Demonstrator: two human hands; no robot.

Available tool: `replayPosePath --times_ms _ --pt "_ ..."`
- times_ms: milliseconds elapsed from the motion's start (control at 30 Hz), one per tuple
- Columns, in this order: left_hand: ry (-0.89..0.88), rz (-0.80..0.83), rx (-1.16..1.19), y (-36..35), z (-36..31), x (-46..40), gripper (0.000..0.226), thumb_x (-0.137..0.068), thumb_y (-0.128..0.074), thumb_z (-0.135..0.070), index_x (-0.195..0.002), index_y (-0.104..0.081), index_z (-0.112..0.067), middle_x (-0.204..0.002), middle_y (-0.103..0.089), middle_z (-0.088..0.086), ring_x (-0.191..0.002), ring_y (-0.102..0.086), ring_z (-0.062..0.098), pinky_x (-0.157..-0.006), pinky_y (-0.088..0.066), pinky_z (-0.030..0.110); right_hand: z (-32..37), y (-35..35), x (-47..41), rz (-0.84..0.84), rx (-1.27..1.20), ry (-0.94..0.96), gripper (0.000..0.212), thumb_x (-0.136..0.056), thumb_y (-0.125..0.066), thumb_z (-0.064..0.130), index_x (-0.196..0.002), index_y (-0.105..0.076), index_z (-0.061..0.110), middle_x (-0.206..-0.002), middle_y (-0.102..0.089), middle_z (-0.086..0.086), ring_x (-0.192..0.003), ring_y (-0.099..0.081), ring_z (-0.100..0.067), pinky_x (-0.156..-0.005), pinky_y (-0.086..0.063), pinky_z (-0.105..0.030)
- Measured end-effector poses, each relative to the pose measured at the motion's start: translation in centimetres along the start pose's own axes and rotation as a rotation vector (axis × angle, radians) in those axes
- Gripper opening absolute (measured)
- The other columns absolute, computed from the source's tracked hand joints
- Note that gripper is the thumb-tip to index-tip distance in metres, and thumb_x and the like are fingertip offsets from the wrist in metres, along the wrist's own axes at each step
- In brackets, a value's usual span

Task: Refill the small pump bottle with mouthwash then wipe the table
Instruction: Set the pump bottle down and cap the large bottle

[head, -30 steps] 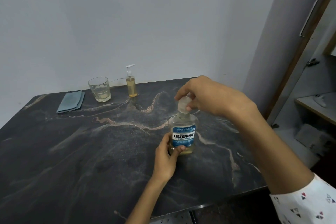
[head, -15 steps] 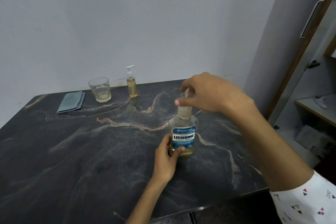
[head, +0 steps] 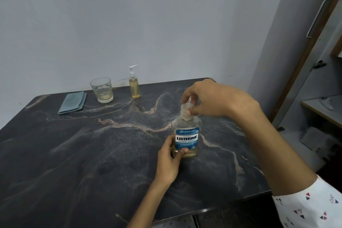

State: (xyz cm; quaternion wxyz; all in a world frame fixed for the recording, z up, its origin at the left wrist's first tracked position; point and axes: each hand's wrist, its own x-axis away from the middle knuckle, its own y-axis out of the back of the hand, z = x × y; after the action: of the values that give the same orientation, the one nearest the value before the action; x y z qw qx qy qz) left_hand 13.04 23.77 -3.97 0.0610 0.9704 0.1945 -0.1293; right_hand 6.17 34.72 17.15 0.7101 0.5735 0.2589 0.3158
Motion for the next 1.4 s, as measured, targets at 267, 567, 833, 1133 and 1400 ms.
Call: replayPosePath --times_ms 267,567,833,1133,1400 --pt "0.006 -0.007 -0.019 0.0 0.3 0.1 0.04 -0.084 -0.067 -0.005 -0.112 -0.052 -0.029 -0.111 -0.064 -0.013 -0.105 -0.061 -0.001 -0.088 -0.046 0.016 -4.9 -6.6 2.4 -0.417 -0.53 -0.05 0.034 -0.099 -0.044 0.019 -0.132 -0.05 0.024 -0.114 -0.057 0.01 -0.095 -0.054 0.004 -0.077 -0.041 -0.006" --pt "0.014 -0.026 -0.024 0.0 0.6 0.4 0.046 -0.079 -0.073 -0.005 -0.112 -0.055 -0.031 -0.108 -0.067 -0.014 -0.104 -0.063 0.002 -0.089 -0.048 0.019 -3.6 -20.3 4.0 -0.519 -1.073 -0.218 0.058 -0.089 -0.06 0.0 -0.141 -0.038 0.014 -0.138 -0.049 -0.002 -0.126 -0.047 -0.009 -0.102 -0.04 -0.018" --pt "0.025 -0.05 -0.056 0.0 0.5 0.5 0.048 -0.076 -0.076 -0.005 -0.112 -0.056 -0.031 -0.107 -0.069 -0.013 -0.103 -0.064 0.003 -0.089 -0.049 0.021 -3.1 -20.8 4.2 -0.645 -0.964 -0.16 0.051 -0.088 -0.062 0.001 -0.119 -0.049 0.039 -0.123 -0.059 0.01 -0.114 -0.056 0.0 -0.097 -0.044 -0.018" --pt "0.127 -0.168 -0.249 -0.8 -1.3 2.9 0.097 -0.076 -0.077 -0.029 -0.15 -0.016 -0.015 -0.155 -0.027 0.005 -0.142 -0.026 0.015 -0.114 -0.027 0.033 -3.4 -21.3 4.3 -0.666 -0.939 -0.229 0.046 -0.087 -0.061 -0.004 -0.128 -0.054 0.015 -0.123 -0.06 0.001 -0.106 -0.058 0.001 -0.086 -0.045 -0.008" --pt "0.172 -0.087 -0.346 -1.7 -1.8 4.9 0.092 -0.082 -0.072 -0.025 -0.15 -0.012 -0.014 -0.156 -0.023 0.002 -0.142 -0.024 0.014 -0.115 -0.025 0.029 -3.2 -21.1 4.6 -0.679 -0.893 -0.262 0.045 -0.087 -0.058 -0.008 -0.127 -0.055 0.011 -0.124 -0.06 -0.001 -0.101 -0.06 -0.005 -0.08 -0.047 -0.01"
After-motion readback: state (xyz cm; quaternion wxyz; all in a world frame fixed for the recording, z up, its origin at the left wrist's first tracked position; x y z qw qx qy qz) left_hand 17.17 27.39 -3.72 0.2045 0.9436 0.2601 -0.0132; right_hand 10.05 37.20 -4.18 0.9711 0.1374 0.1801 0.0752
